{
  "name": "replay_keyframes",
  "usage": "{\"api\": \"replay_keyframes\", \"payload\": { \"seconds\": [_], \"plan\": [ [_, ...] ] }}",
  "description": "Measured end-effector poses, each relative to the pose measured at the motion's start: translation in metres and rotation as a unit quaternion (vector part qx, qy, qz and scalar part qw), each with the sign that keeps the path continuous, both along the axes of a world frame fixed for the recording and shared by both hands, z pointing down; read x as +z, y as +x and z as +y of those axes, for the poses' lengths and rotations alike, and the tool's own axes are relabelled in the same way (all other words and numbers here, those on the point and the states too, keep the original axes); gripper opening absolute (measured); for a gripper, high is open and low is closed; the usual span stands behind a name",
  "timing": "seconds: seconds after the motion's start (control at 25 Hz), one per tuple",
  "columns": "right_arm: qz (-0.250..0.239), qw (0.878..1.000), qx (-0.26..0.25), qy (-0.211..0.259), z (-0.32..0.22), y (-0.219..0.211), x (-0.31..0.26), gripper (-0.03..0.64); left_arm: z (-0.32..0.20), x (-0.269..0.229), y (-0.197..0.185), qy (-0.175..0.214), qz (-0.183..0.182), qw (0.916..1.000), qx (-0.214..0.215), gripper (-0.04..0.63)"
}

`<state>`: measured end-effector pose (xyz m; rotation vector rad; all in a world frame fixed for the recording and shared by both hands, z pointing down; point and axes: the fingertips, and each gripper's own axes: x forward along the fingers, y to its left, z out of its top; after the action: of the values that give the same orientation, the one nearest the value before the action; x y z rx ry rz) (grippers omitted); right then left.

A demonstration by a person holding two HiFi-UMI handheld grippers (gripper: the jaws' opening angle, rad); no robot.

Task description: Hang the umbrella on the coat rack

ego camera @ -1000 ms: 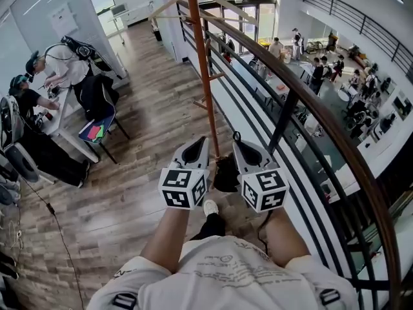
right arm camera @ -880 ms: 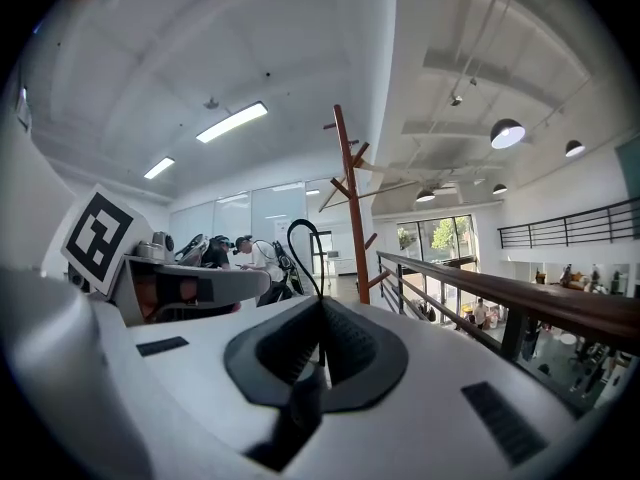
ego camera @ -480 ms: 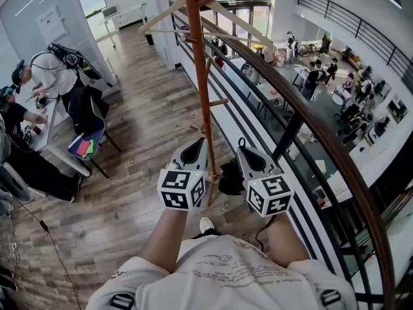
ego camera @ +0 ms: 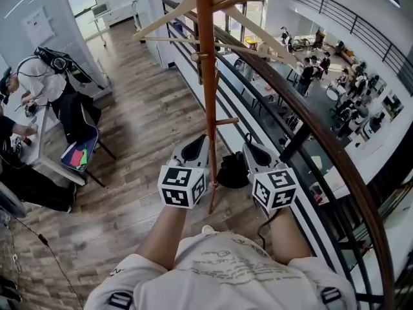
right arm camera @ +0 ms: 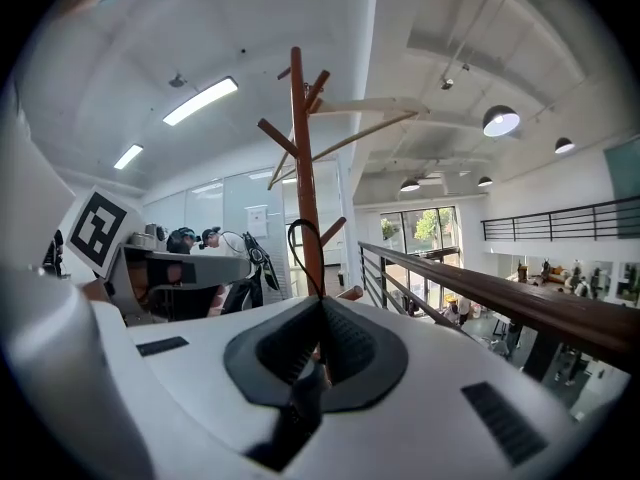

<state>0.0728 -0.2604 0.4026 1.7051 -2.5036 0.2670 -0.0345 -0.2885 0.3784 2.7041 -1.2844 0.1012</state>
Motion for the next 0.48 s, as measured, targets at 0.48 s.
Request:
{"api": "replay_keyframes", "payload": {
  "seconds": [0.48],
  "plan": [
    [0.029,0.998,0.000,-0.062,-0.070,0.016,0.036,0.003,-0.047,0.019,0.003,-0.022,-0.003,0.9997,0.009,-0.005]
  ]
}}
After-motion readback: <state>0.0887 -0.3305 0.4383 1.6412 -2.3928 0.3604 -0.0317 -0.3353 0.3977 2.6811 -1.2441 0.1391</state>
